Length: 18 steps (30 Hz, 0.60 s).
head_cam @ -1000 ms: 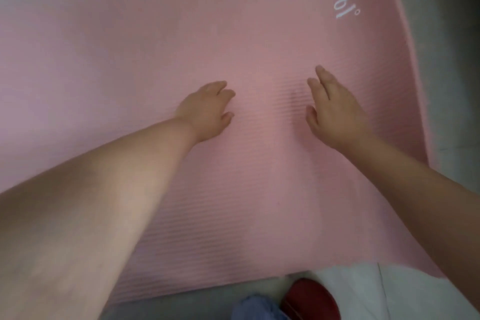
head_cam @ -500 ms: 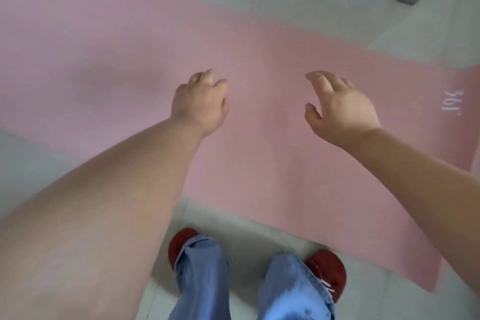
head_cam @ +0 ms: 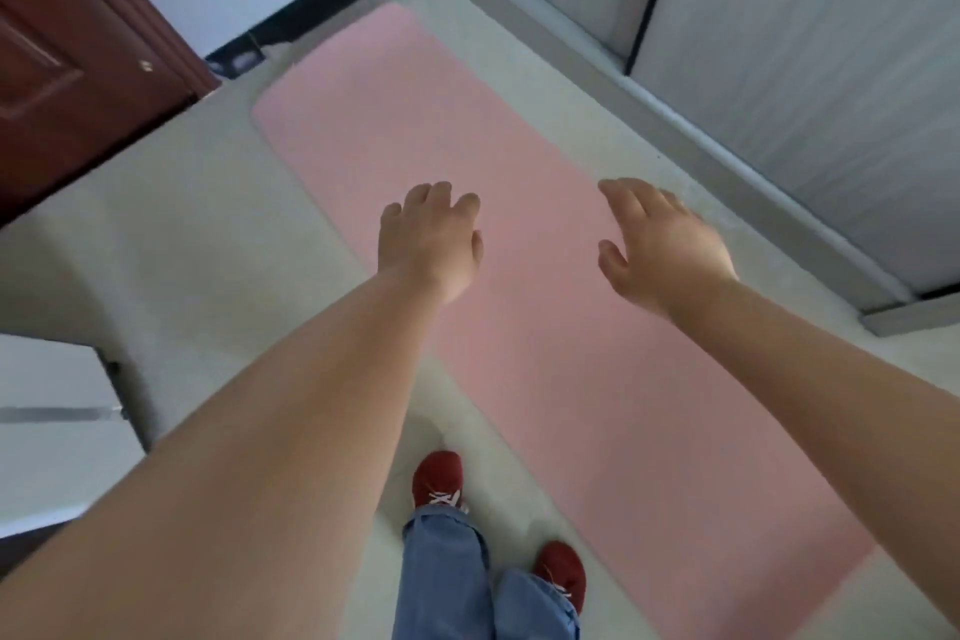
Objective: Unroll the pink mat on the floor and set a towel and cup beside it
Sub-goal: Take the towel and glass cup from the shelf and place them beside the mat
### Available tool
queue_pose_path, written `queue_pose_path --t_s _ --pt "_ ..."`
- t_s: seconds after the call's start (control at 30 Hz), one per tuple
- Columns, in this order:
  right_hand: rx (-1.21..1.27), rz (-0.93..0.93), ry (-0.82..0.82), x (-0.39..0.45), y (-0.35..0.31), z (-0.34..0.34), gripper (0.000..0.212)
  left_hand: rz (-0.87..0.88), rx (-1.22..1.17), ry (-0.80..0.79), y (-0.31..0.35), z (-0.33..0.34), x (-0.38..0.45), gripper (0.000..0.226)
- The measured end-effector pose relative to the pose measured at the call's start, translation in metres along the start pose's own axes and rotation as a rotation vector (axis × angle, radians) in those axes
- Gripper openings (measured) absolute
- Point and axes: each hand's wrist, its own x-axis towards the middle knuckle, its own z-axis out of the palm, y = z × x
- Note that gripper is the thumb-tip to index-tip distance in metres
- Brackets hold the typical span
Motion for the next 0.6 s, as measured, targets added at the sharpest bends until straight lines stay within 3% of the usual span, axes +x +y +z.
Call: queue_pose_path --t_s 0.2,0.43,0.6 --pt "-0.067 -0.314 -0.016 -0.005 -0.117 -0.087 0.056 -0.273 -0.049 0.012 -0.079 -0.086 -0.096 0.044" --pt "-0.113 -0.698 0.023 -0.039 -0.281 -0.135 0.056 -0.624 -0.145 0.069 -0.194 -0.141 -0.239 0.033" --pt "-0.111 -0.862 0.035 -0.084 -0.384 -0.152 0.054 -0.837 -0.184 0.087 -0.256 -0.162 -0.349 0.036"
